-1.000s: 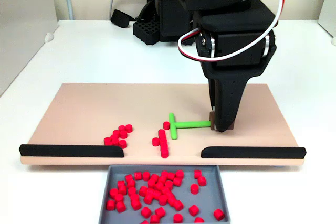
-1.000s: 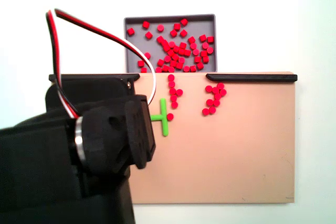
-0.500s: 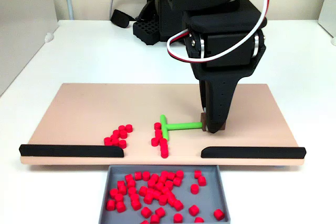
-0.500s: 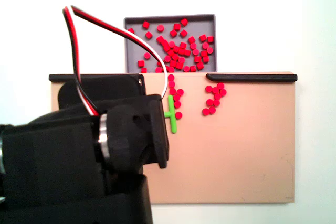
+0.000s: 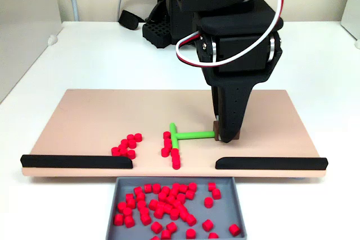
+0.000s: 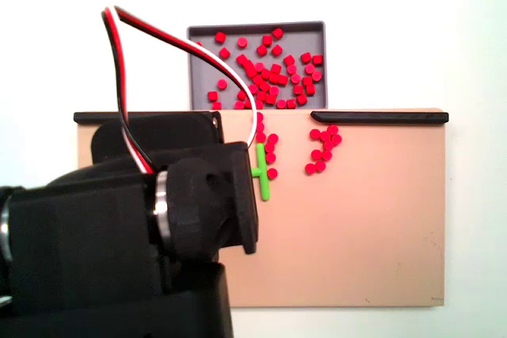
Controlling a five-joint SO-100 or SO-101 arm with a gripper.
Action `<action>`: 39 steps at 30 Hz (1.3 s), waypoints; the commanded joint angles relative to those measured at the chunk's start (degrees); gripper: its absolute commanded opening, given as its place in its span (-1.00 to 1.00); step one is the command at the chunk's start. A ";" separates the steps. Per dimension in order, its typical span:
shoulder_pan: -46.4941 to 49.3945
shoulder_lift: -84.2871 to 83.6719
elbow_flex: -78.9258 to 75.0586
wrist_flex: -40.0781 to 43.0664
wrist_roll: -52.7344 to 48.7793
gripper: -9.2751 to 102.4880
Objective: Gather the left side granules
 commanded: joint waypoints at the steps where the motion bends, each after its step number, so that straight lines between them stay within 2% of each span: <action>1: -1.67 3.34 -1.49 0.53 1.76 -0.84; 6: -4.66 7.29 -0.70 1.67 2.99 -0.84; 11: -7.29 13.89 -0.62 8.17 -1.32 -0.84; 16: -7.73 23.38 2.29 11.51 -18.02 -0.84; 22: -5.36 32.70 12.92 11.51 -52.82 -0.84; 25: -2.20 33.49 13.45 11.43 -63.37 -0.84; 32: 3.43 34.54 13.54 11.43 -79.37 -0.84; 39: 5.01 33.31 13.54 10.90 -85.25 -0.84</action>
